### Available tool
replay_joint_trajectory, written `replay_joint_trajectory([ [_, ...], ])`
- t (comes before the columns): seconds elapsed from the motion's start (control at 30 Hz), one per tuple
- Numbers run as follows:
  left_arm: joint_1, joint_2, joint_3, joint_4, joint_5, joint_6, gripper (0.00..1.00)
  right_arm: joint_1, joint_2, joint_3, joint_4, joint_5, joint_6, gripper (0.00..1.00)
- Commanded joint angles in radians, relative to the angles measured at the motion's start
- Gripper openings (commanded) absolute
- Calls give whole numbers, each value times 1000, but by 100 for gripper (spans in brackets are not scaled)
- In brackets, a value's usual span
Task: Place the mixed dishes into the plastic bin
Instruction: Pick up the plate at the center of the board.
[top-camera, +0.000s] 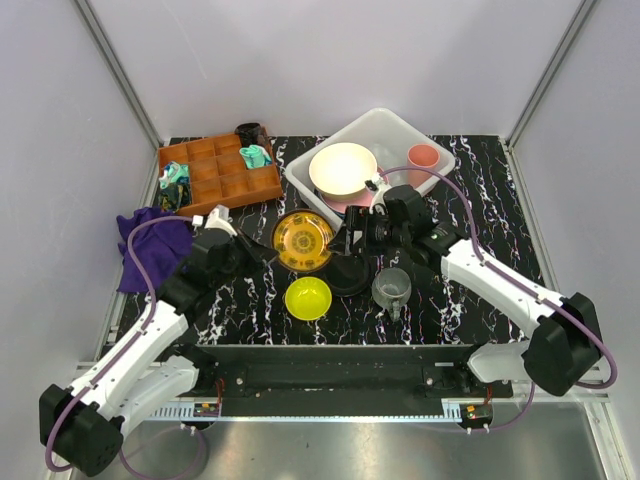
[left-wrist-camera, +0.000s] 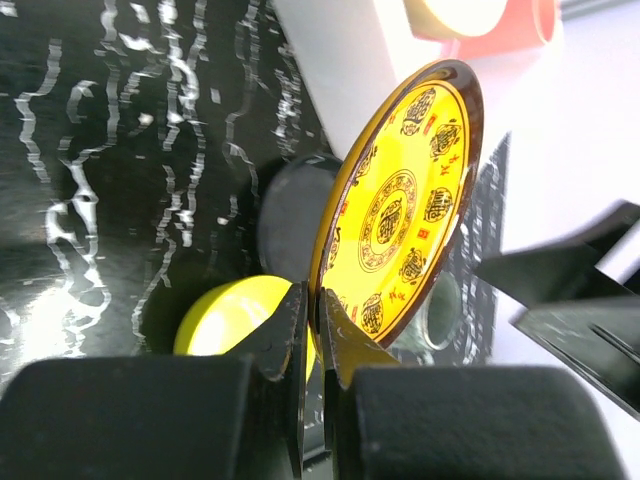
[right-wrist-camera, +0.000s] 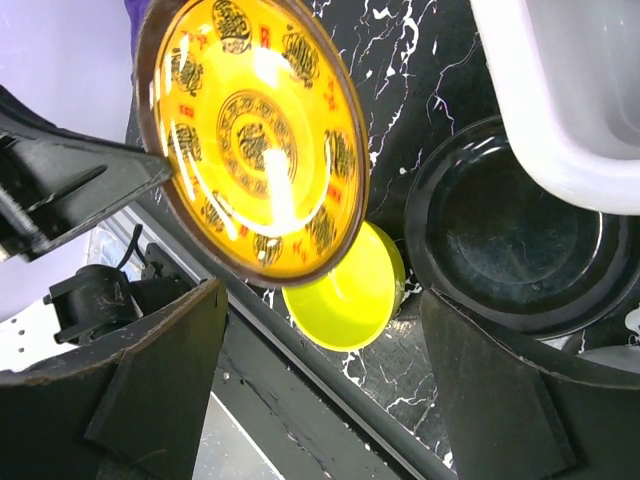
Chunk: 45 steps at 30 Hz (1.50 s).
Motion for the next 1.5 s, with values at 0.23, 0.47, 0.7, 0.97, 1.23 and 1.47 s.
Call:
replay_joint_trajectory([
  [0.23, 5, -27, 66, 128, 168, 13, 0, -2, 33, 12, 76, -18, 18, 86],
  [0.47, 5, -23, 57, 160, 223, 6, 0, -2, 41, 20, 81, -3, 12, 72],
  [0.7, 5, -22, 48, 169, 244, 10, 0, -3, 35, 24, 79, 6, 3, 46],
  [0.97, 5, -16, 37, 182, 260, 10, 0, -3, 24, 23, 79, 12, 3, 10],
  [1.23, 5, -5, 46, 157, 250, 21, 35, -3, 6, 38, 78, 32, 11, 0],
  [1.47, 5, -23, 58, 120, 224, 27, 71, -28, -10, 70, 73, 106, 14, 0],
])
